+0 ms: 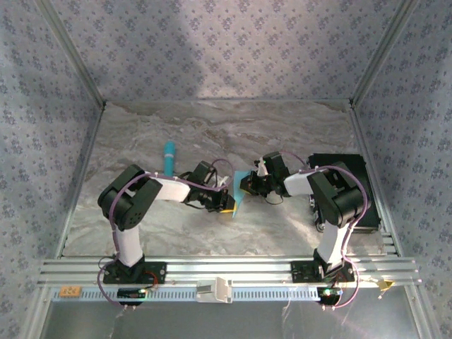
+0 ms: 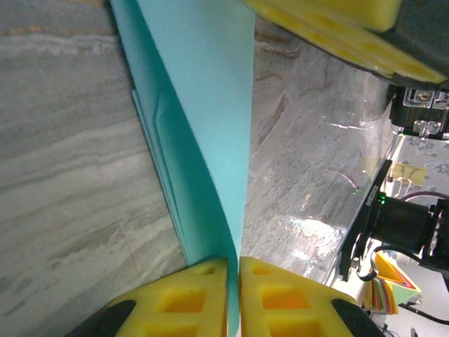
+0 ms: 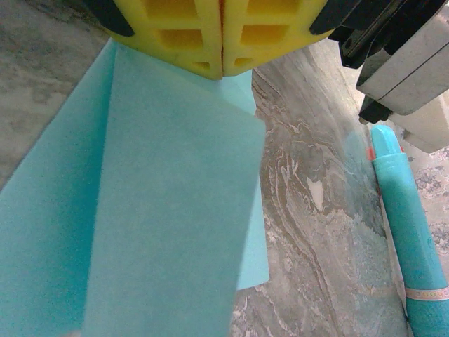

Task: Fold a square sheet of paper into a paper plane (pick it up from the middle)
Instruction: Fold the wing for the fifth time at the center of the table.

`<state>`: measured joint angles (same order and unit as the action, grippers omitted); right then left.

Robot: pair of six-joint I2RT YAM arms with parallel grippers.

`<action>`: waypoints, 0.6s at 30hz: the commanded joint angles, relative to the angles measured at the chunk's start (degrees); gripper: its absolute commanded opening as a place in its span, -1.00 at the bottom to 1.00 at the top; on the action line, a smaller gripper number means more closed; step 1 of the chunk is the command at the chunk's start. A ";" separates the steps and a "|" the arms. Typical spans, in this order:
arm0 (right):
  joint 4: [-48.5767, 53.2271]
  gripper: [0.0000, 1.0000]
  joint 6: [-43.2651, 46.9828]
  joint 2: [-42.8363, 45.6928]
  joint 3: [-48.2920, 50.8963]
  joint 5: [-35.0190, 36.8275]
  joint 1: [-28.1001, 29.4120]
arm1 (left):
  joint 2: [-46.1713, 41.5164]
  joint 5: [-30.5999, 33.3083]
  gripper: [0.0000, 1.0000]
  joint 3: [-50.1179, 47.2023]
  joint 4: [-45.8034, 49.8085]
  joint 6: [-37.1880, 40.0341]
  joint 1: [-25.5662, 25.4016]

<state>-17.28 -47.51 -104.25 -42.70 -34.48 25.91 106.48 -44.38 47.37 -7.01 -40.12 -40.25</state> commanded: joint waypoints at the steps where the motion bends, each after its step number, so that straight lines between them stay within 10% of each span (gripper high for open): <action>1: 7.45 -0.83 1.18 -2.99 2.12 7.52 0.26 | 0.23 -0.47 -0.88 -1.01 9.03 2.12 -1.06; 18: 8.31 -0.84 1.35 -2.85 2.21 7.94 0.19 | -0.96 -0.46 -0.98 -2.97 10.19 2.89 -1.54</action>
<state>-17.10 -47.51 -104.14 -42.68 -34.17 25.91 106.02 -43.79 47.20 -4.91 -38.26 -40.62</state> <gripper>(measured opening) 0.082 0.040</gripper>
